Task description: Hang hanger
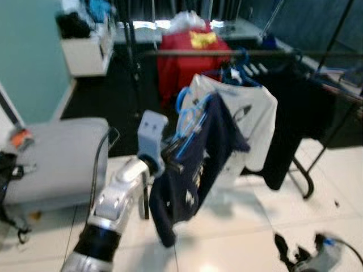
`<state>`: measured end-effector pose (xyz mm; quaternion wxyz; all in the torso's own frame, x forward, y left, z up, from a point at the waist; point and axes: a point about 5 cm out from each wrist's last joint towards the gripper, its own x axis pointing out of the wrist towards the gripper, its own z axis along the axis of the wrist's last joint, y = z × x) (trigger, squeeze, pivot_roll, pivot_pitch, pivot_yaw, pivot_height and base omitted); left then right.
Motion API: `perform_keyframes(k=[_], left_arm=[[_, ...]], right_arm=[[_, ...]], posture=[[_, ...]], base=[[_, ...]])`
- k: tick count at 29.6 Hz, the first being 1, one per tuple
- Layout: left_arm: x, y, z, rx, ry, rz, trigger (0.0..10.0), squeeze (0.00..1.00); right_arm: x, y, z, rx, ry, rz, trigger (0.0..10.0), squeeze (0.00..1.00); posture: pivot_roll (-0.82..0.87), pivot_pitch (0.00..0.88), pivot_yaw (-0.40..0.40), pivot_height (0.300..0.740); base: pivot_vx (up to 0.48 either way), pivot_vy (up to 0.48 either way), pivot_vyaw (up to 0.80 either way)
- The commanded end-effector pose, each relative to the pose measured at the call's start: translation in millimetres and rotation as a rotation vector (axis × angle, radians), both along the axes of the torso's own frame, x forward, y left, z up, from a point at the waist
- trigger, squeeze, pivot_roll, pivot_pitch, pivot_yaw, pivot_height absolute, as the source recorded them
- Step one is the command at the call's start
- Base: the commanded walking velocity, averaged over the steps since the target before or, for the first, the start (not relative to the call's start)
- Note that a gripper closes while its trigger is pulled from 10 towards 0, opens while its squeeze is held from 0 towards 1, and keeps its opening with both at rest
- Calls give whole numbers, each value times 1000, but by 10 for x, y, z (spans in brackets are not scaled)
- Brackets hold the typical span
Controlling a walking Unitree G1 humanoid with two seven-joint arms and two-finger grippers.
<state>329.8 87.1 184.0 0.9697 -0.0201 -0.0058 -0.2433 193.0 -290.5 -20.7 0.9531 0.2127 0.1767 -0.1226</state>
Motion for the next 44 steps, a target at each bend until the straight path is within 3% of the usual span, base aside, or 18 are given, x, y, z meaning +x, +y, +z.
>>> perform_keyframes(k=[1,18,27,31,34,38,40,44], left_arm=[[-16,-71,53,2,-20,-22,10000,0],[-8,-117,138,-14,-26,-20,10000,0],[-43,-253,173,-29,-24,-46,10000,0],[-40,-281,180,-58,2,-23,10000,0],[-85,-314,72,6,62,-51,10000,0],[-95,-318,46,20,75,-56,10000,0],[-130,-310,-81,40,158,-46,10000,0],[-127,-316,-110,39,192,-26,10000,0]], right_arm=[[-100,-94,-12,-22,18,-29,10000,0],[-107,-82,-8,-25,8,-31,10000,0],[-108,-88,0,-24,4,-39,10000,0],[-109,-89,6,-24,2,-41,10000,0],[-108,-89,12,-24,1,-42,10000,0],[-107,-89,13,-24,1,-43,10000,0],[-98,-92,19,-23,0,-43,10000,0],[-88,-89,22,-23,1,-43,10000,0]], posture=[[-102,60,-5,740],[-107,59,-2,740],[-108,64,-3,740],[-109,66,-3,740],[-104,69,-4,740],[-104,69,-4,740],[-98,72,-7,740],[-99,73,-9,740]], base=[[480,0,0],[480,0,0],[480,0,0],[375,0,0],[0,0,0],[0,0,0],[0,0,0],[0,0,0]])
